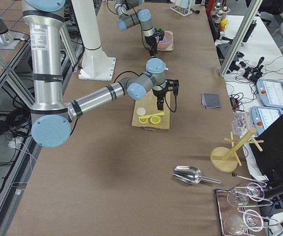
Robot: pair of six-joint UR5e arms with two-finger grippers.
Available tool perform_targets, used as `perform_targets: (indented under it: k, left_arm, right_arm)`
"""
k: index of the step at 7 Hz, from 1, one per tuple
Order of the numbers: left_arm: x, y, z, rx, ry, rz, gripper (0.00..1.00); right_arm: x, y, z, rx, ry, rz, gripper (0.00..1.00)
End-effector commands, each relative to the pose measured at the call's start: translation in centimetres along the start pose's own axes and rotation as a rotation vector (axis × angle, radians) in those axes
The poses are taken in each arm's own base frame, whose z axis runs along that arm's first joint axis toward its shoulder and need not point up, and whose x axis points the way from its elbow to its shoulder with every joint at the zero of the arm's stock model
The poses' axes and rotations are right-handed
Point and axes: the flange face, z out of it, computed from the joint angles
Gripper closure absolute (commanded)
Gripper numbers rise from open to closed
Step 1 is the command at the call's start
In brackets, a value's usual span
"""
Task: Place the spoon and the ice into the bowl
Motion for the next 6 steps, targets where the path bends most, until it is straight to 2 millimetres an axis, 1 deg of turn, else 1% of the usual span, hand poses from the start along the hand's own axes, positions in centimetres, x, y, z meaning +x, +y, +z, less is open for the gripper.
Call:
perform_targets:
  k: [1, 2, 3, 4, 5, 6]
  left_arm:
    - [-8.3, -3.3, -1.9, -0.023, -0.075, 0.018, 0.02]
    - [-14.2, -5.6, -5.2, -0.009, -0.139, 0.074, 0.02]
    - [-19.3, -7.6, -6.4, -0.061, -0.138, 0.083, 0.02]
    - [-27.0, -9.2, -8.1, -0.139, -0.097, 0.070, 0.02]
    - [-36.2, -9.5, -9.7, -0.176, -0.107, 0.164, 0.02]
    - [-44.5, -9.0, -11.0, -0.206, -0.125, 0.179, 0.02]
  right_arm:
    - [0.4, 0.1, 0.1, 0.000, 0.004, -0.008, 0.00]
    - [1.5, 0.4, 0.4, -0.009, 0.017, -0.062, 0.00]
    - [3.3, 1.0, 0.8, -0.023, 0.037, -0.115, 0.00]
    - [4.6, 1.3, 0.2, -0.031, 0.036, -0.121, 0.00]
    - [6.2, 0.7, -1.4, -0.051, -0.007, -0.122, 0.00]
    - [9.1, 0.3, -2.8, -0.059, -0.018, -0.153, 0.00]
